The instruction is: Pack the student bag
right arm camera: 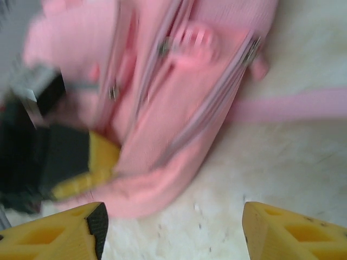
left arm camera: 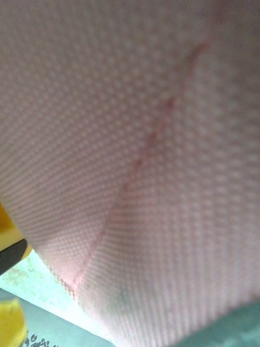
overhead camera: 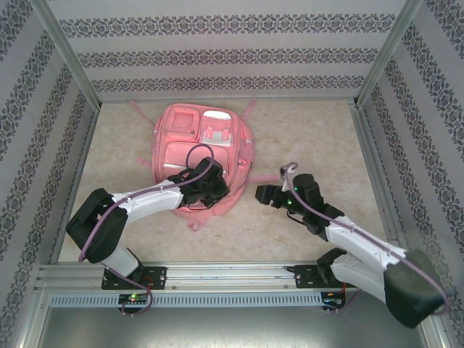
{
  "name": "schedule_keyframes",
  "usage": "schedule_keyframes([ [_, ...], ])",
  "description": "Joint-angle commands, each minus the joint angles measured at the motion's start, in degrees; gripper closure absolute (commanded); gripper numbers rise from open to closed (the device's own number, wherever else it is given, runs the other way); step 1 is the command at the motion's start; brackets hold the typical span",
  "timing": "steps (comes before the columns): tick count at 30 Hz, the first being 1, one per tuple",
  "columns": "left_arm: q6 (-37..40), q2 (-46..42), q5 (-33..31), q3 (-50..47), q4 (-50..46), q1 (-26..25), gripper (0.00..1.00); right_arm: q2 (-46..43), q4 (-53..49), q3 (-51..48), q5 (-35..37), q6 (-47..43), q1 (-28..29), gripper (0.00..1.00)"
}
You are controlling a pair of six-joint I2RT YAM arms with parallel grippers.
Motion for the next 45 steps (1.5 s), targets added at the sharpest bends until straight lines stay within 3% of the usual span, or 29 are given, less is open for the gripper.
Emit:
schedule_keyframes([
  [1, 3.3, 1.8, 1.8, 4.6, 2.5, -3.7, 1.0, -5.8, -2.7, -0.8, 5.7, 5.4, -5.1, 0.37],
  [9, 7.5, 15.3, 5.0, 19.4, -1.9, -9.1, 1.0, -7.7, -10.6, 2.9, 7.0, 5.1, -16.1, 0.4],
  [17, 7.7, 13.7, 7.2, 19.6, -1.9, -12.2, 0.98, -3.2, -13.3, 5.5, 2.7, 1.3, -19.7, 0.43],
  [19, 8.0, 11.7, 6.3, 17.6, -1.3, -12.2, 0.7, 0.6, -12.9, 7.5, -0.2, 0.3, -19.5, 0.44],
  [20, 8.7, 10.7, 6.1, 17.2, -1.7, -12.1, 0.61, 2.2, -13.2, 8.7, -0.8, 0.2, -19.4, 0.44],
  [24, 17.8, 5.1, 7.7, 15.3, -0.8, -11.3, 0.4, 6.0, -14.5, 10.8, 1.5, 1.0, -19.6, 0.42],
  [26, 23.7, 1.6, 11.2, 14.2, 0.3, -10.0, 0.36, 6.9, -15.1, 11.3, 3.2, 1.7, -19.8, 0.41],
  [29, 29.5, -4.8, 6.3, 14.4, -9.4, -5.3, 0.36, 9.2, -15.8, 12.7, 5.5, 2.0, -20.4, 0.41],
  [31, 32.7, -8.8, 0.1, 13.7, -15.6, 0.3, 0.37, 11.6, -16.6, 13.9, 6.9, 2.9, -21.2, 0.42],
  [34, 34.6, -13.1, -3.7, 9.8, -17.1, 10.7, 0.39, 14.8, -16.8, 15.4, 9.9, 4.3, -21.7, 0.45],
  [37, 36.1, -13.4, -4.2, 6.4, -16.3, 17.8, 0.41, 20.5, -17.3, 18.3, 10.5, 4.5, -21.9, 0.48],
  [41, 35.5, -12.5, -1.6, 1.8, -13.7, 19.5, 0.43, 29.4, -17.3, 24.0, 7.9, 2.9, -21.8, 0.52],
  [45, 35.6, -17.7, -1.9, -2.8, -11.2, 20.5, 0.42, 38.1, -16.1, 32.7, 2.1, -0.5, -19.3, 0.54],
])
